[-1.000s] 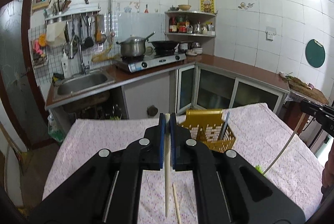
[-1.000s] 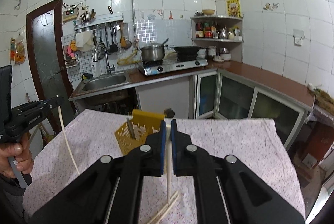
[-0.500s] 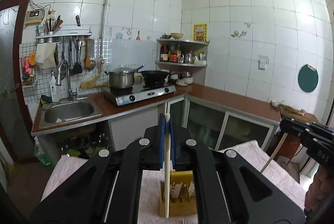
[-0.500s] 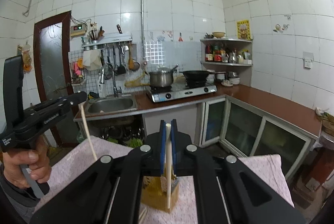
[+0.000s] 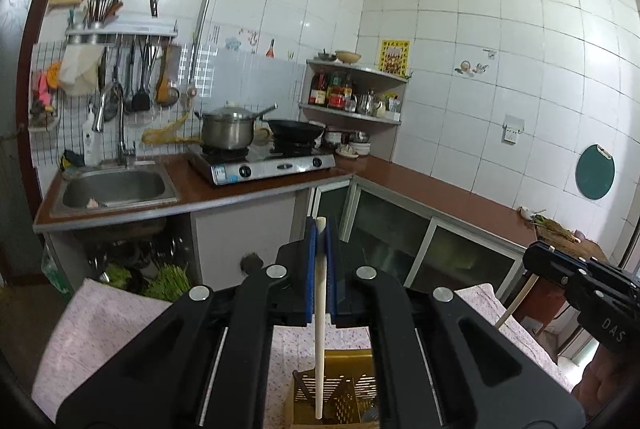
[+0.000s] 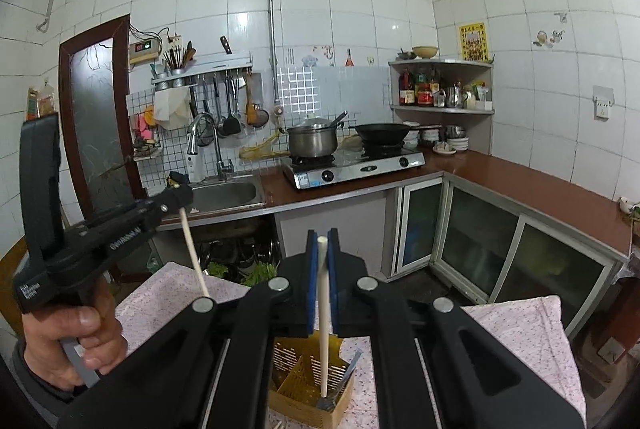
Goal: Organize utensils
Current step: 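Carry both chopsticks to the yellow caddy and lower them in upright, then open both tools to release the chopsticks into the caddy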
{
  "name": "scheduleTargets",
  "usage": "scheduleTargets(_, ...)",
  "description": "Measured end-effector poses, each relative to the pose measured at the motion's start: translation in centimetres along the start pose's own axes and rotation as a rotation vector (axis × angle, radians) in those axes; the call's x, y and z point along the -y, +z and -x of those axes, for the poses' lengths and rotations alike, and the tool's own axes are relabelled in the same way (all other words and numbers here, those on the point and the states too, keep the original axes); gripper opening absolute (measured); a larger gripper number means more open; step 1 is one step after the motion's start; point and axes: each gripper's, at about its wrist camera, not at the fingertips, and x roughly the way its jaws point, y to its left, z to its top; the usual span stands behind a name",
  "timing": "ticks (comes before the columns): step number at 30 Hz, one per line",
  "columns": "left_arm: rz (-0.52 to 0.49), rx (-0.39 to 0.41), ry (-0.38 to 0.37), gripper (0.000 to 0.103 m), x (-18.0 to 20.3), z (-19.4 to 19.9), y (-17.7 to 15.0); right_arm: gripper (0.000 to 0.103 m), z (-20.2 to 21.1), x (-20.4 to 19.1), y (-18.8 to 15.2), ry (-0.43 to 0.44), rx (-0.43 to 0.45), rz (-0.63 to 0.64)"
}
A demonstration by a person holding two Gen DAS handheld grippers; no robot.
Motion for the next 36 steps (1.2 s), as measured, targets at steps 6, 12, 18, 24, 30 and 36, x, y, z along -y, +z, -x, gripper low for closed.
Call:
scheduleTargets(6, 0.019, -0.035, 0.013, 0.004, -0.8, -2.8, -2.4, 0.005, -2.7, 0.9, -1.7, -0.006, -0.034, -0.031)
scheduleTargets(12, 0.055, -0.103, 0.027, 0.004, -1.8, -5.2, -5.0, 0.005, -5.5, 2.1, -4.6, -0.017, -0.113, -0.073)
scheduleTargets(18, 0.040, -0.188, 0.055, 0.004, -2.6, -7.4, -7.2, 0.006, -7.7, 2.1, -7.1, -0.082, -0.193, -0.032)
scheduleTargets(24, 0.032, -0.173, 0.062, 0.025, -3.2, -5.8, -6.5, 0.006, -6.3, 2.2, -6.5, -0.122, -0.143, -0.031)
scheduleTargets(30, -0.013, -0.178, 0.091, 0.025, -4.1, -2.2, -7.0, 0.007, -3.1, 3.0, -7.0, -0.197, -0.113, 0.011)
scheduleTargets(36, -0.009, -0.209, 0.184, 0.032, -7.0, 2.4, -12.8, 0.032, 1.1, 5.3, -13.8, -0.279, -0.195, -0.019)
